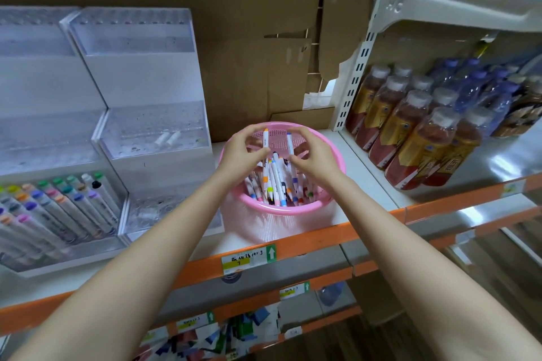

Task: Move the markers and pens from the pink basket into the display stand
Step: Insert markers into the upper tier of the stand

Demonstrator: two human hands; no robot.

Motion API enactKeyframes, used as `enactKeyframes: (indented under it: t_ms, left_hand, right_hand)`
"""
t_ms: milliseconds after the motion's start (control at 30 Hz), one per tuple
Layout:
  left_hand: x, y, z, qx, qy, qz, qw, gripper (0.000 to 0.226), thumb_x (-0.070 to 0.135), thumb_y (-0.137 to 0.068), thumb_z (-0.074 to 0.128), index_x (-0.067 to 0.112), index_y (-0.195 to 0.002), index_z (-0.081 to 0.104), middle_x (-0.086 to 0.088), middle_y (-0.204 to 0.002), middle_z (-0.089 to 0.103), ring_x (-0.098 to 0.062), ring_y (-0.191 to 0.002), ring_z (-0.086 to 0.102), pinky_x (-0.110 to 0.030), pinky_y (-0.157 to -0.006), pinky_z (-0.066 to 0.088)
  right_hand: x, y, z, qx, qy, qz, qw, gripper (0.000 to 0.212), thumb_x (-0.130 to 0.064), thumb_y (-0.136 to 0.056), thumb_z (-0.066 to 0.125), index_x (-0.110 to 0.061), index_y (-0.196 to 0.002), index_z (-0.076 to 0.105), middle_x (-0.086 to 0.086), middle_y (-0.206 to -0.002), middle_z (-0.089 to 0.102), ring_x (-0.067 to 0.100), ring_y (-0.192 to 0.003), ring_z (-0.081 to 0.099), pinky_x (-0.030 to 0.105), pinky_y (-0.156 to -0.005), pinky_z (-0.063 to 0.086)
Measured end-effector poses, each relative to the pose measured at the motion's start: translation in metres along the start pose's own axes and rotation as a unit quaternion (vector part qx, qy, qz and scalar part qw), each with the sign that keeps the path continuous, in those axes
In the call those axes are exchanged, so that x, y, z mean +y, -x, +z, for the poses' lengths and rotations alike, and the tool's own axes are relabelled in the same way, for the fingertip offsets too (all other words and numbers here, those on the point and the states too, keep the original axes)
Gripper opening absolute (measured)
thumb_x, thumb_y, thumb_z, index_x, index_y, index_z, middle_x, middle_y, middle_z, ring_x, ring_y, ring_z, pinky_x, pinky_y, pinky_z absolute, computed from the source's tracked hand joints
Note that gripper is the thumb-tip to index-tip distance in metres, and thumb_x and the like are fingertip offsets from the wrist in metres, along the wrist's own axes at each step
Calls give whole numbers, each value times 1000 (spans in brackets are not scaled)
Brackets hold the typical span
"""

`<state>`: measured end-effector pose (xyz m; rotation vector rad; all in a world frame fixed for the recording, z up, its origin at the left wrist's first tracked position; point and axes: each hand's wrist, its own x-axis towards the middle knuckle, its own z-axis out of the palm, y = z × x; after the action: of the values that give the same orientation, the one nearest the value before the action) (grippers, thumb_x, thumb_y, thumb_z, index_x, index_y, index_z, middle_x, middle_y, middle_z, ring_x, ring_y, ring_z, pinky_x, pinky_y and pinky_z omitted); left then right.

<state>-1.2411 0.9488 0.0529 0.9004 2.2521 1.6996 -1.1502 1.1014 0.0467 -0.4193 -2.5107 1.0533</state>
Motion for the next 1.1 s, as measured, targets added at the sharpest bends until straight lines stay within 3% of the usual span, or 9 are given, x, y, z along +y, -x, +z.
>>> enactKeyframes:
  t_ms: [100,267,367,500,600,733,933,1100]
  left_hand:
    - [5,5,-2,24,11,11,1000,46,5,-84,68,22,-125,58,4,-107,63,-12,-92,62,-22,-64,57]
    - [15,19,-11,39,19,55,998,44,4,-82,70,29,-116,59,4,-109,64,-12,-95,62,-25,-59,58]
    - [27,30,-21,51,25,80,995,45,0,-81,67,29,-115,60,5,-102,64,-12,-95,63,-30,-59,60]
    - [40,45,-41,81,48,91,991,43,4,-83,67,31,-115,60,-1,-87,62,-16,-81,64,-42,-70,60]
    - [47,60,-61,97,54,93,989,43,3,-82,67,35,-110,60,3,-84,60,-19,-79,64,-46,-74,59]
    - [47,85,-96,117,55,78,988,44,0,-83,65,34,-110,60,1,-89,59,-27,-84,65,-38,-65,60]
    - [29,119,-155,123,21,66,990,40,3,-85,66,31,-112,60,-2,-91,60,-24,-82,66,-40,-64,60]
    - [14,142,-199,136,-4,66,988,41,4,-86,66,30,-117,60,2,-92,60,-20,-82,66,-45,-70,59]
  right_hand:
    - [-8,4,-3,34,-28,-24,999,52,-7,-82,68,-26,-129,53,-8,-105,66,9,-74,66,19,-63,53]
    - [-29,11,-7,60,-73,-54,994,50,-5,-82,66,-25,-125,51,-12,-105,63,10,-75,65,35,-64,59]
    - [-49,16,-8,72,-69,-75,992,49,-6,-83,67,-25,-124,50,-16,-93,63,7,-75,64,26,-65,55]
    - [-77,28,0,82,-82,-106,988,49,-5,-83,68,-22,-124,49,-10,-80,63,7,-70,64,17,-59,49]
    - [-98,36,14,96,-86,-123,984,49,-4,-82,68,-20,-123,48,-1,-73,64,10,-67,64,24,-61,52]
    - [-127,46,40,79,-90,-126,985,48,-4,-83,69,-20,-123,48,3,-72,64,16,-66,64,36,-64,56]
    - [-170,60,88,63,-86,-140,984,48,-7,-83,69,-20,-123,47,4,-71,64,18,-63,65,42,-63,56]
    - [-202,71,126,49,-71,-146,986,47,-5,-84,68,-22,-123,47,5,-74,65,15,-64,65,36,-64,55]
